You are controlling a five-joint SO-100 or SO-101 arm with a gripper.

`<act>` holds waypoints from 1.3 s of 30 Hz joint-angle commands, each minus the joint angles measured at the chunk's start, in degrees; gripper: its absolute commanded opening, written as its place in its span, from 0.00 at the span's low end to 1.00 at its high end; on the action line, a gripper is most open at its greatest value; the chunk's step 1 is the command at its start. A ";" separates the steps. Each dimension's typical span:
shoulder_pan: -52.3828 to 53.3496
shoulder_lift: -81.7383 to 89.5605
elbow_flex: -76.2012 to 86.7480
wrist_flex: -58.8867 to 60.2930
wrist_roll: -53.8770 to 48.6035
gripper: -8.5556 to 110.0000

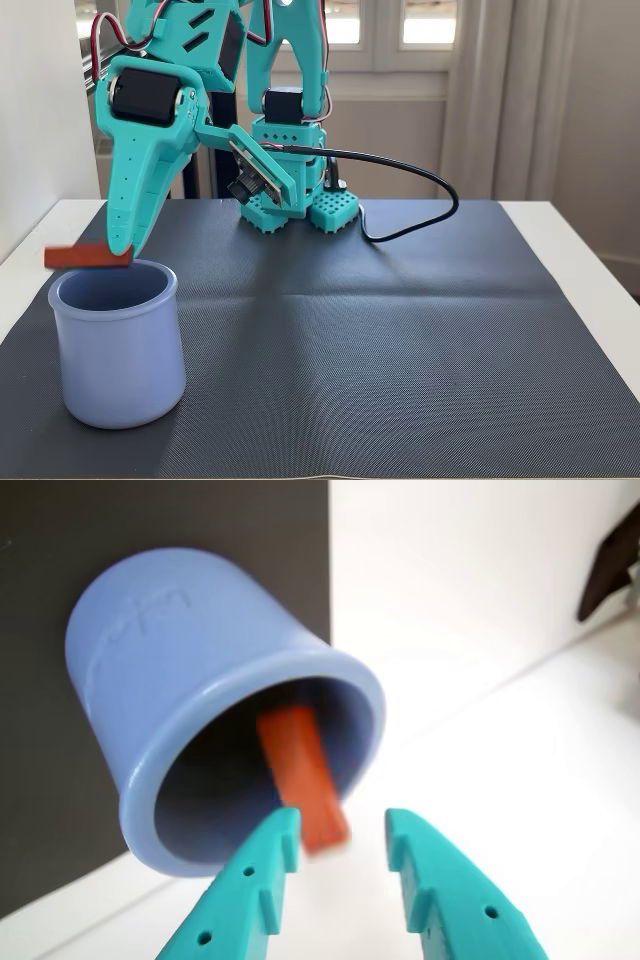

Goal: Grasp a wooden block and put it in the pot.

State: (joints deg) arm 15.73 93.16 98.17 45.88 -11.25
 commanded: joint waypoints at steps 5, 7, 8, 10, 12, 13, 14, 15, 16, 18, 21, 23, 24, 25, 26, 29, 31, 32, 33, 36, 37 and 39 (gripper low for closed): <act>-0.70 0.79 -2.20 0.18 0.70 0.12; -1.05 0.88 -2.11 0.18 3.08 0.09; -1.23 0.88 -2.11 0.26 3.96 0.08; -2.46 0.97 -2.02 0.44 4.48 0.07; -3.87 1.05 -2.02 1.67 4.48 0.07; -4.39 1.41 -2.02 2.55 4.48 0.07; -4.92 2.37 -1.76 3.78 4.48 0.07; -5.54 3.87 -0.70 5.10 4.39 0.07; -6.06 5.71 0.97 6.06 4.13 0.07; -7.03 10.46 6.24 6.68 4.04 0.07; -8.96 18.98 15.91 6.06 4.04 0.07; -10.20 26.63 23.12 6.06 4.04 0.07; -10.81 30.41 26.46 6.06 4.04 0.07; -11.16 33.93 29.53 6.06 3.96 0.07; -11.78 37.53 32.61 6.06 3.96 0.07; -13.62 47.64 41.48 6.06 3.96 0.07; -14.68 53.96 47.29 6.06 4.04 0.07; -15.12 56.95 50.19 6.06 4.39 0.07; -15.64 59.68 52.82 6.06 4.57 0.07; -16.70 66.45 59.94 6.15 7.29 0.07; -16.70 68.38 62.23 6.15 8.09 0.07; -16.70 72.07 66.53 6.15 9.14 0.07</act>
State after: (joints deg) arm -0.70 161.28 160.58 51.94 -3.25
